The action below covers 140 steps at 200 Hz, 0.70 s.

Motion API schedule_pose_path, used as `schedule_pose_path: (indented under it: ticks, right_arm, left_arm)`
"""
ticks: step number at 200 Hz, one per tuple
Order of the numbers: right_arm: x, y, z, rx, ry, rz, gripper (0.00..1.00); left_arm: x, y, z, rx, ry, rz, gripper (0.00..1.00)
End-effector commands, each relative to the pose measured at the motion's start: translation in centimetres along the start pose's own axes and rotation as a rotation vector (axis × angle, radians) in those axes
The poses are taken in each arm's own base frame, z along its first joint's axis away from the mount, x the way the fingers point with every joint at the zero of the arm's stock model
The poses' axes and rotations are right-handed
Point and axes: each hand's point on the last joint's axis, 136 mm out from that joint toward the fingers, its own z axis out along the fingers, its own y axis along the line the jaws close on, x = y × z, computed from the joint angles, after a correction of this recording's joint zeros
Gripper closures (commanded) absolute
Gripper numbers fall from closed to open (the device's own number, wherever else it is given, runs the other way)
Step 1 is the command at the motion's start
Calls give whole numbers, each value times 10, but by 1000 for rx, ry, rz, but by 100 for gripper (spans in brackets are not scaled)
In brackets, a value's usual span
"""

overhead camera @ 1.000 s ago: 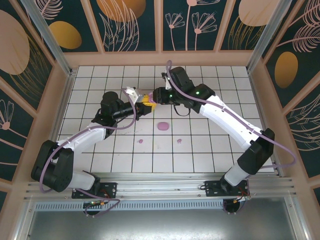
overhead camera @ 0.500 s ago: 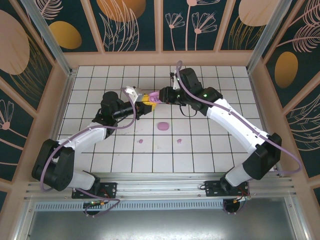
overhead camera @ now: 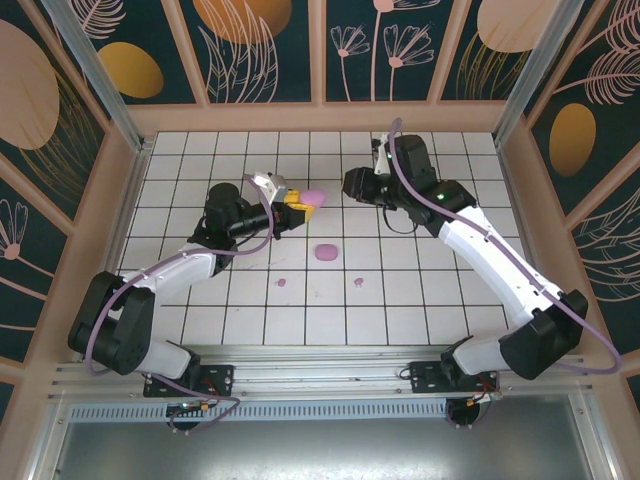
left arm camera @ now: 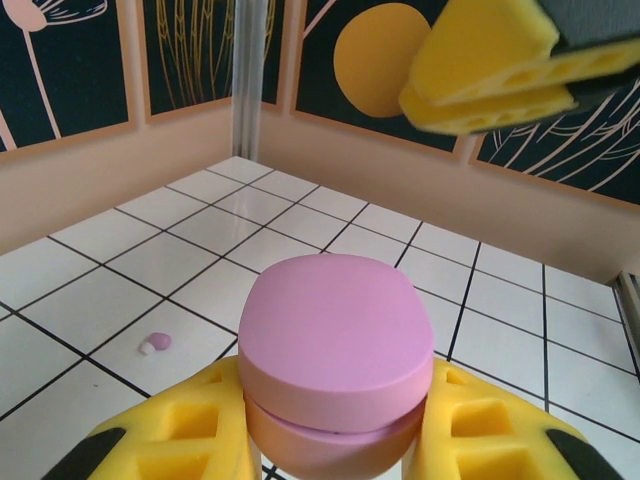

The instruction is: Insert the wireless bluetooth earbuds into the charging case

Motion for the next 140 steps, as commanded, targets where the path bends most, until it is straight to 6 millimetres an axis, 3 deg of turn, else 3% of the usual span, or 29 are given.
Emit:
schedule_pose_path:
  ticks: [1,50,96,140]
  right_arm:
    - [18,16,9,-96,59,-31,73]
    - [43,43,32,-159,158,-101,80]
    - [37,51,43,-168,173,-128,83]
    - [15,59,45,-177,132,-126,85]
  left_arm:
    - [-16,-4,2,34,-43,22,100]
    - [-19,-6,4,52,-42,12,100]
    - [-22,-8,2,53,-43,26,100]
    - [-18,-9,0,52,-29,31,100]
